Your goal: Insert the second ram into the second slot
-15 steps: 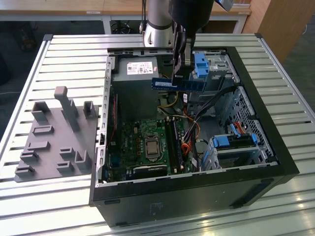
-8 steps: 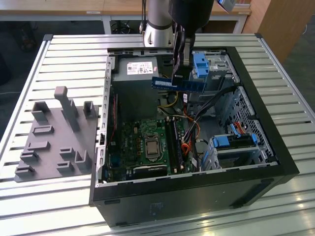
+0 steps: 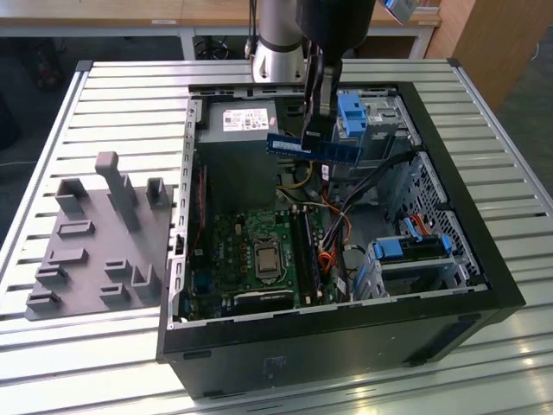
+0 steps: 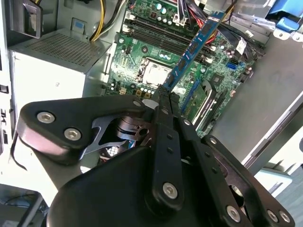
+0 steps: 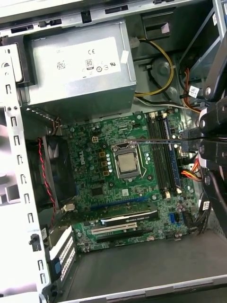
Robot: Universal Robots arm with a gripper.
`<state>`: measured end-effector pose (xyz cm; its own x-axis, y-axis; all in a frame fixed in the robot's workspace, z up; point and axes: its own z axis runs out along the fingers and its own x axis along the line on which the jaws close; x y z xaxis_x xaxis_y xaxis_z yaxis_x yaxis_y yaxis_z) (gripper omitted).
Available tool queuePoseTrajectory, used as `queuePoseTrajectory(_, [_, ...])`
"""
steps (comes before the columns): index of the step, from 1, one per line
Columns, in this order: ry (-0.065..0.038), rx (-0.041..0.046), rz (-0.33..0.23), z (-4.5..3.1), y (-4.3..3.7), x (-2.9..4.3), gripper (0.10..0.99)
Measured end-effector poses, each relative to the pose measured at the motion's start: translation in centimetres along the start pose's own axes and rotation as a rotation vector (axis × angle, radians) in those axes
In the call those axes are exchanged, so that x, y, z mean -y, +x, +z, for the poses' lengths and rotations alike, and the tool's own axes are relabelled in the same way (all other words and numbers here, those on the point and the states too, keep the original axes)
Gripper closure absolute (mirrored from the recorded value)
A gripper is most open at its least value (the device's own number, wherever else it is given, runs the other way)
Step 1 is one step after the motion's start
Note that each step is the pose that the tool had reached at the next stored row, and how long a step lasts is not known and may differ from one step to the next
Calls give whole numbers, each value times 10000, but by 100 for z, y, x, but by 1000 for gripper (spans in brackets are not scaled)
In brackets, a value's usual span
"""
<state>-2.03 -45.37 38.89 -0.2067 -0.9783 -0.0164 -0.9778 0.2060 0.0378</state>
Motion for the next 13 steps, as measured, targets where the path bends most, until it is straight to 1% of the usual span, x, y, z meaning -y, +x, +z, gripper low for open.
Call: queuePoseTrajectory(13, [10, 24, 620, 0, 0, 0, 965])
